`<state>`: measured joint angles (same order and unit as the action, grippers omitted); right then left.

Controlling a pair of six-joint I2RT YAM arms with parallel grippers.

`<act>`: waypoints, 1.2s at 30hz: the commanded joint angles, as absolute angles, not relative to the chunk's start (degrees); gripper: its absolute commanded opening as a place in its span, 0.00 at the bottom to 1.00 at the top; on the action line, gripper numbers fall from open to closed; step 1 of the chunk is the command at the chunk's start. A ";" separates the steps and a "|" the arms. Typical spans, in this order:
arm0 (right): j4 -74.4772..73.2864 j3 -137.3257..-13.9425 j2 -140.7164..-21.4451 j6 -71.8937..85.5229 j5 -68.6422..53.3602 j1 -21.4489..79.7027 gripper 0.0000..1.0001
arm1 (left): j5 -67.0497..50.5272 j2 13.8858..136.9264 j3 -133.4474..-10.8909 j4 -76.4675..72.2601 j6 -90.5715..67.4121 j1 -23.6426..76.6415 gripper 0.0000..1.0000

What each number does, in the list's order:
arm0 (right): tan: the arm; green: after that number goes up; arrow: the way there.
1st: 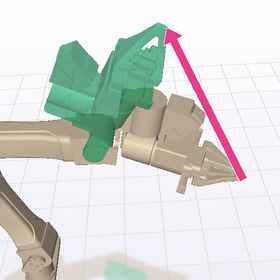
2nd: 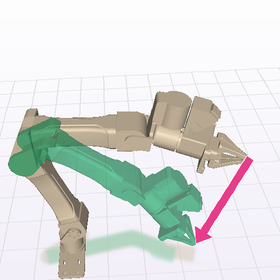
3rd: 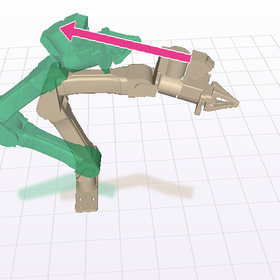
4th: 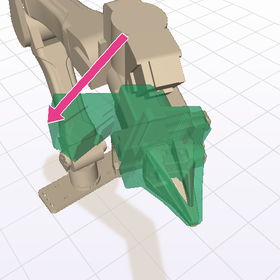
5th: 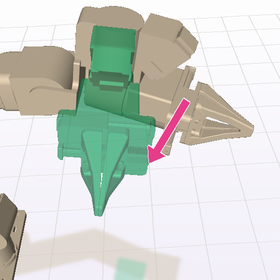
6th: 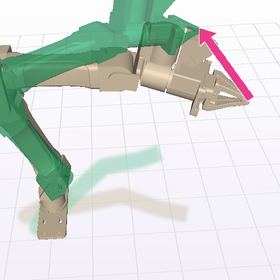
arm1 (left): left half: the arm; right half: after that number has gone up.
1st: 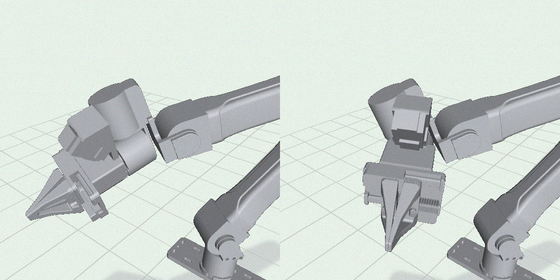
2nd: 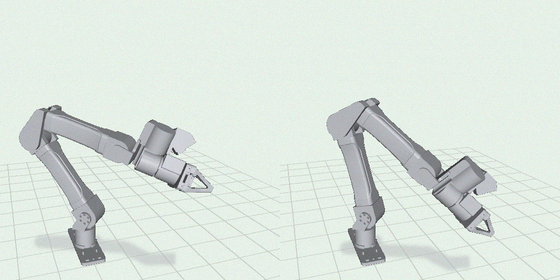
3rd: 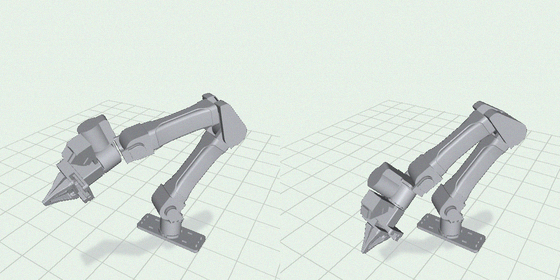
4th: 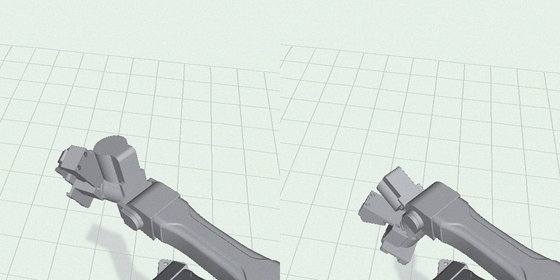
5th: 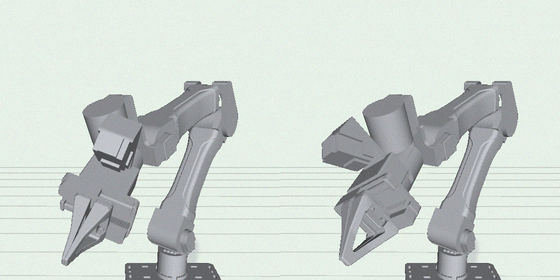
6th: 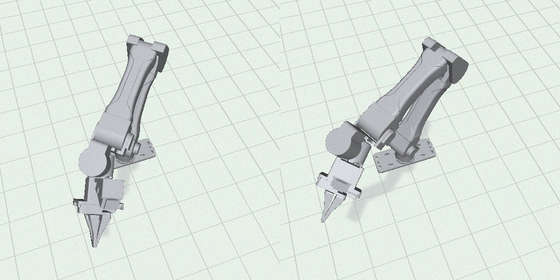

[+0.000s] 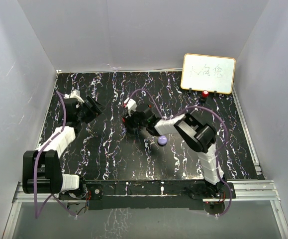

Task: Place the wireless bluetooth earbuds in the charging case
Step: Pick up the charging case at the center of the board.

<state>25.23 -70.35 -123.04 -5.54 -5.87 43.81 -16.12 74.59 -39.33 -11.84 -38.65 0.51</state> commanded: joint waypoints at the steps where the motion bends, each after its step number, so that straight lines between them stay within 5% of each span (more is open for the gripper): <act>1: 37.07 -63.09 -114.93 -8.48 -9.28 43.78 0.32 | -25.99 77.48 -39.87 -17.30 -39.72 0.09 0.72; 8: 39.63 -56.16 -107.76 -8.23 -14.42 43.58 0.31 | -35.00 82.35 -36.62 -27.28 -42.80 0.54 0.61; 36: 36.37 -52.57 -97.77 -7.57 -18.22 43.53 0.29 | -42.67 83.14 -31.21 -43.74 -46.28 10.37 0.53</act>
<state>33.32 -52.60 -100.73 -7.44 -17.54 43.75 -41.28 83.68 -31.70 -41.17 -46.65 10.11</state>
